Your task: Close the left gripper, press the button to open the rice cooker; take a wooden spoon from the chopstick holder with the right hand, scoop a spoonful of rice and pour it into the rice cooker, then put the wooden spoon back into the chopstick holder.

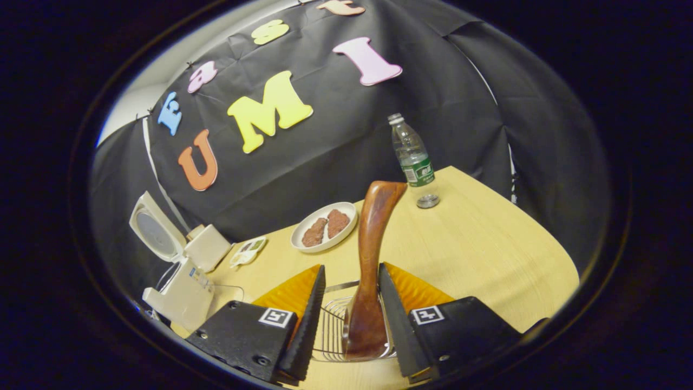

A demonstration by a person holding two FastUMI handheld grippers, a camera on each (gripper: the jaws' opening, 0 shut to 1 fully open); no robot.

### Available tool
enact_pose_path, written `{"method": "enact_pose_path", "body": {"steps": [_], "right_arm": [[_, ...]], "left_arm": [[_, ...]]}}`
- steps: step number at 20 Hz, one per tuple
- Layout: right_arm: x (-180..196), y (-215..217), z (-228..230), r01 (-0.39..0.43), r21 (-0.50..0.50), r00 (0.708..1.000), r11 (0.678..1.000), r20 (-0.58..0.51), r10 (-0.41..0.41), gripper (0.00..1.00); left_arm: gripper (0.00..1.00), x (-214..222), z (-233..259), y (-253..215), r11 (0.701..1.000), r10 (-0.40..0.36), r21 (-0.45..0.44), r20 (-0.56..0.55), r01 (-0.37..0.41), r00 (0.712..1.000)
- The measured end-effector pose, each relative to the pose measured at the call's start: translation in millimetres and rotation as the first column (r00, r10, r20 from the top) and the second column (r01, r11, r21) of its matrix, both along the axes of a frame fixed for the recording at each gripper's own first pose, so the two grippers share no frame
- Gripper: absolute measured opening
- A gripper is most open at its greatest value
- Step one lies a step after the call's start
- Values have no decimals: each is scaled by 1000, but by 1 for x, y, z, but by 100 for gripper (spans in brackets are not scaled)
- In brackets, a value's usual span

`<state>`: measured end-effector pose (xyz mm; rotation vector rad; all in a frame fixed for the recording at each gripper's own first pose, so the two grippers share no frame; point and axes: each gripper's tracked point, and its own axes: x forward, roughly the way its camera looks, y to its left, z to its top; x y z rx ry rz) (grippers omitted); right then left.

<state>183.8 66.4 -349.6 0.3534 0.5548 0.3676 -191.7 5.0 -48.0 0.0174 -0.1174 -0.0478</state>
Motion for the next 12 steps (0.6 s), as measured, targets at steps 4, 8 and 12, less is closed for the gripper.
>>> {"method": "enact_pose_path", "body": {"steps": [4, 8, 12], "right_arm": [[9, -11, 0, 40, -25, 999, 999, 18, -40, 16], [-3, -14, 8, 31, -27, 999, 999, 31, -30, 18], [-8, -20, 39, 44, -29, 993, 999, 112, -40, 16]], "left_arm": [[95, 2, -7, 6, 1000, 11, 22, -3, -11, 1000], [95, 1, -9, 7, 1000, 3, 1, -8, -3, 1000], [95, 0, -6, 10, 1000, 10, -8, 4, -9, 1000]]}}
